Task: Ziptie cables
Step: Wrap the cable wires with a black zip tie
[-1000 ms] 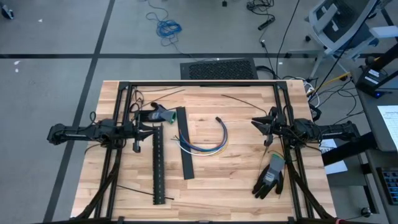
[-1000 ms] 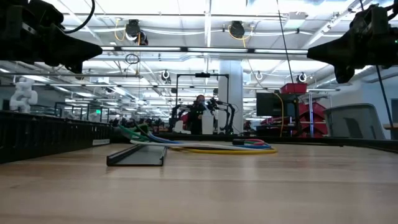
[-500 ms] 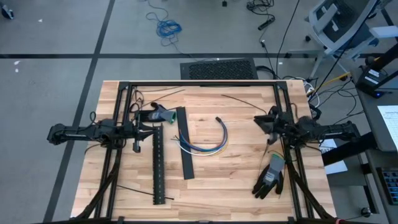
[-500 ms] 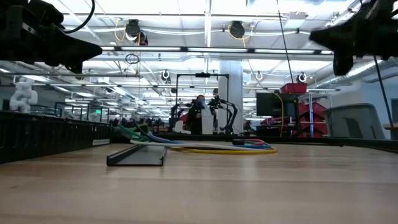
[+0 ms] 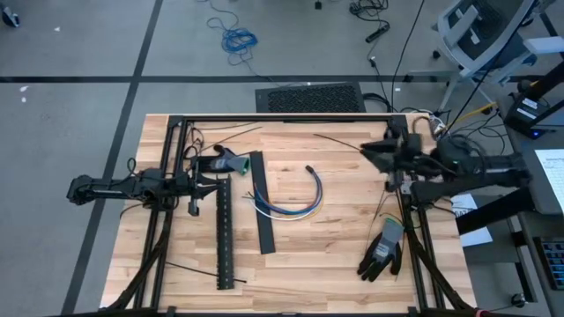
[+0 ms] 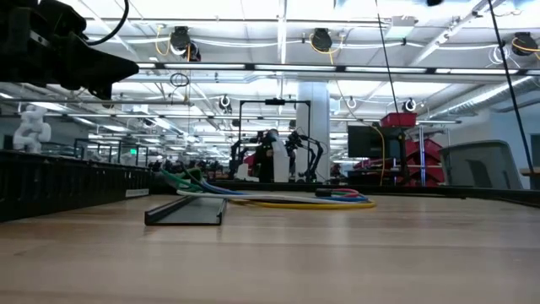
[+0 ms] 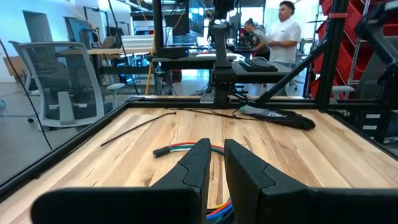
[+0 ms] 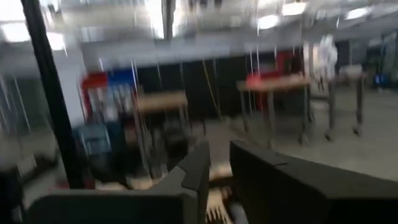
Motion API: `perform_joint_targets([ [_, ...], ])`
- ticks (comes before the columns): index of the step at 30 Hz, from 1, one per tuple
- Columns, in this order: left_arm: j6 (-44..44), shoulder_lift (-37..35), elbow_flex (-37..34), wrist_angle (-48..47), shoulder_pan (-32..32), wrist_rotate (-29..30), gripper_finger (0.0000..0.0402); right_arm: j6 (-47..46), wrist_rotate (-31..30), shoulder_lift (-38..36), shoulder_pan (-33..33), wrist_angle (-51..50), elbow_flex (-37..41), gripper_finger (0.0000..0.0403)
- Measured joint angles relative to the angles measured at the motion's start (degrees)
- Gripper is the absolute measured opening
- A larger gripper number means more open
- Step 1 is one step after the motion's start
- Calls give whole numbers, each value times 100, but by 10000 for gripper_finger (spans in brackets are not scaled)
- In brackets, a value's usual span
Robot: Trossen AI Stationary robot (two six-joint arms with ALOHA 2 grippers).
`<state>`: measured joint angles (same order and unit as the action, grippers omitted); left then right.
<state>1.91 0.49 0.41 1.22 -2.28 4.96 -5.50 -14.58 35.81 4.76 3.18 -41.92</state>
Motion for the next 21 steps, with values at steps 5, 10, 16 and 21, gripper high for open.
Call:
perform_joint_targets([
  [5, 0, 2, -1, 0, 0, 0, 50, -619, 14, 1273, 24, -1437, -922, 5],
  [10, 0, 1, -1, 37, 2, 1, 50, -1937, 226, 1896, 24, -2261, -1107, 1],
  [16, 9, 2, 1, 196, 2, 1, 50, -2235, 261, 2085, -30, -1858, -1105, 0],
  [21, -32, 5, -1, 573, 0, 221, 50, -2281, 136, 2087, -251, -1047, -1105, 0],
])
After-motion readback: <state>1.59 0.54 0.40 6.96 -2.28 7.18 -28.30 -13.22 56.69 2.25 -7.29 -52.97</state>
